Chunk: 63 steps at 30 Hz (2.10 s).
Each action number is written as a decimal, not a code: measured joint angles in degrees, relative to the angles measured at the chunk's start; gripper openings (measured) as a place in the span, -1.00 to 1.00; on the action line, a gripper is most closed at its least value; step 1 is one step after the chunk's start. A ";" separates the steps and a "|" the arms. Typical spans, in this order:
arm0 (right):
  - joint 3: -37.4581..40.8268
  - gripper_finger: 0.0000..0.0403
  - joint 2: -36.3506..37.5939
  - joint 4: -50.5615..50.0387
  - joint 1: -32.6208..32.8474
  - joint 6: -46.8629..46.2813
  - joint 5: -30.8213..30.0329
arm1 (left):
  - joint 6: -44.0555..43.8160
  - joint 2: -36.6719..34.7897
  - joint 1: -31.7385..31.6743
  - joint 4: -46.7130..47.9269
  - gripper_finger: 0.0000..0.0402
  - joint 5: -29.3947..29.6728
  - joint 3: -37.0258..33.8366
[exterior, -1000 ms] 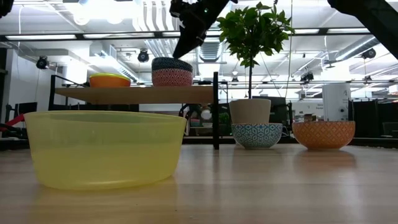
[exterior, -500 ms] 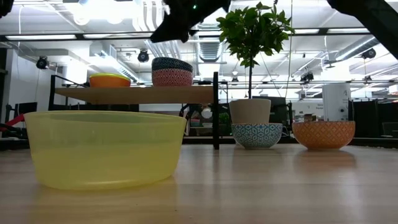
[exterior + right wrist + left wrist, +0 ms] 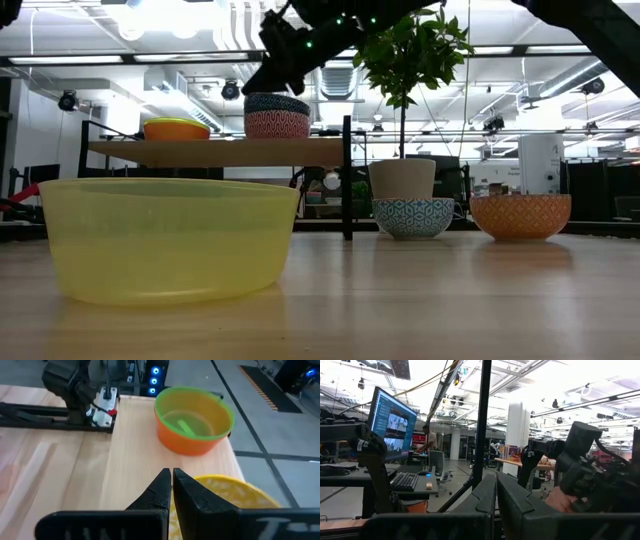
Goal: Place and stack bowls onto a shelf
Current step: Stack the yellow bowl on the red bowl on the shelf, then stack the purple bowl on the green bowl on the shelf
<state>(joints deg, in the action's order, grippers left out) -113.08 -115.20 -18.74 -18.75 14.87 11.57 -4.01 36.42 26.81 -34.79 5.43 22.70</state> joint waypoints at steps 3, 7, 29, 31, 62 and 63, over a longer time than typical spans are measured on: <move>0.82 -0.96 0.00 -0.21 -0.03 0.00 0.00 | -0.01 0.00 0.00 0.02 -1.00 0.00 0.01; 0.30 -0.96 0.10 -0.37 -0.03 0.02 0.00 | -0.01 0.00 0.00 0.07 -1.00 0.00 0.02; -0.11 -0.96 -3.56 9.72 -3.16 -2.59 -2.65 | -0.36 0.07 0.00 0.17 -1.00 0.09 0.02; -0.04 -0.96 -1.98 8.83 -3.06 -2.10 -2.52 | -1.11 0.13 0.00 0.28 -1.00 0.09 0.02; 48.60 -0.96 37.51 12.92 21.08 -2.79 -3.17 | -55.88 20.08 1.83 78.41 -1.00 -3.40 23.78; 49.65 -0.96 38.33 13.91 21.57 -2.91 -3.95 | -54.69 21.91 2.54 83.24 -1.00 -3.65 25.48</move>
<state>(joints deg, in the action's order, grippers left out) -63.43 -76.87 -4.83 2.81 11.96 7.62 -58.70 58.34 29.34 48.46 1.78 48.18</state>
